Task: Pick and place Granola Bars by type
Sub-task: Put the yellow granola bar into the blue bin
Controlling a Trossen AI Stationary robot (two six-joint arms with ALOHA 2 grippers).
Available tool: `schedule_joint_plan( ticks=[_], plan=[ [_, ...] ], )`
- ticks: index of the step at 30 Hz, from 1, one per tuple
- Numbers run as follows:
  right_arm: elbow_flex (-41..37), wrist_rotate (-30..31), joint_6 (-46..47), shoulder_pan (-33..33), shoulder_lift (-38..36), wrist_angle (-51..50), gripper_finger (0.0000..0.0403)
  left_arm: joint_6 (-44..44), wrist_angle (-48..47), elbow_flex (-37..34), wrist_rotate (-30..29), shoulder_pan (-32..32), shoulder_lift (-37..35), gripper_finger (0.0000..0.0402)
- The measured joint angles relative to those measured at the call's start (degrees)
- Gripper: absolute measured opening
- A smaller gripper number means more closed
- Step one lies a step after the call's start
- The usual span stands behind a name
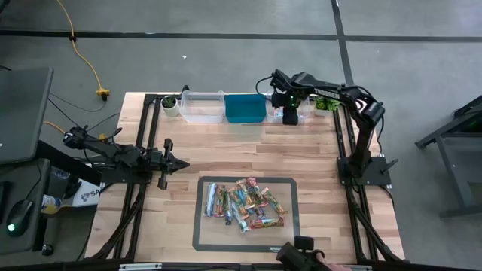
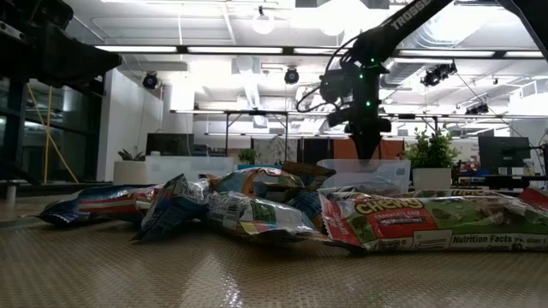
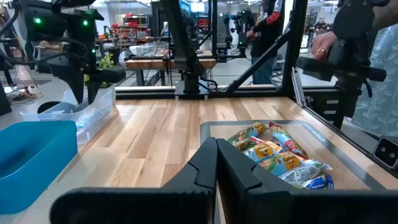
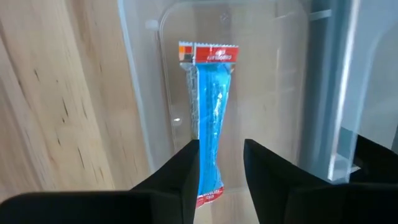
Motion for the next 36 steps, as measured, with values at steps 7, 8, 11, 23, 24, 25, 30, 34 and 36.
schedule_joint_plan(
  ticks=[7,8,11,23,24,25,30,34,36],
  plan=[
    [1.05,-1.17,2.76,0.0,-3.87,0.18,0.0109,0.0,0.0,-0.01,0.0,0.0,0.0,0.0001],
    [1.47,-2.3,3.78,0.0,-4.49,0.17,0.0109,0.0,0.0,-0.01,0.0,0.02,0.0,0.0001],
    [2.69,-6.06,8.74,0.0,-6.55,0.32,0.0109,0.0,0.0,-0.02,0.0,0.02,0.0,0.0001],
    [3.3,-31.51,34.32,2.43,-11.61,0.0,0.0108,0.0,0.0,-0.01,0.0,0.01,0.0,0.0001],
    [3.3,-33.03,35.18,3.27,-11.84,0.0,0.0108,0.0,0.0,0.0,0.0,0.01,-0.02,0.0001],
    [3.3,-34.52,36.07,4.14,-12.03,-0.02,0.0108,0.0,0.0,-0.02,0.0,0.01,-0.02,0.0001],
    [3.3,-40.59,40.15,9.71,-12.16,-0.81,0.0108,0.0,0.0,-0.02,0.0,0.0,0.0,0.0001],
    [3.3,-43.12,42.89,15.37,-12.16,-2.51,0.0108,0.0,0.0,-0.01,0.0,0.02,-0.01,0.0001],
    [3.28,-43.54,44.52,18.49,-12.16,-3.62,0.0108,0.0,0.0,-0.01,0.0,0.01,-0.01,0.0001]
  ],
)
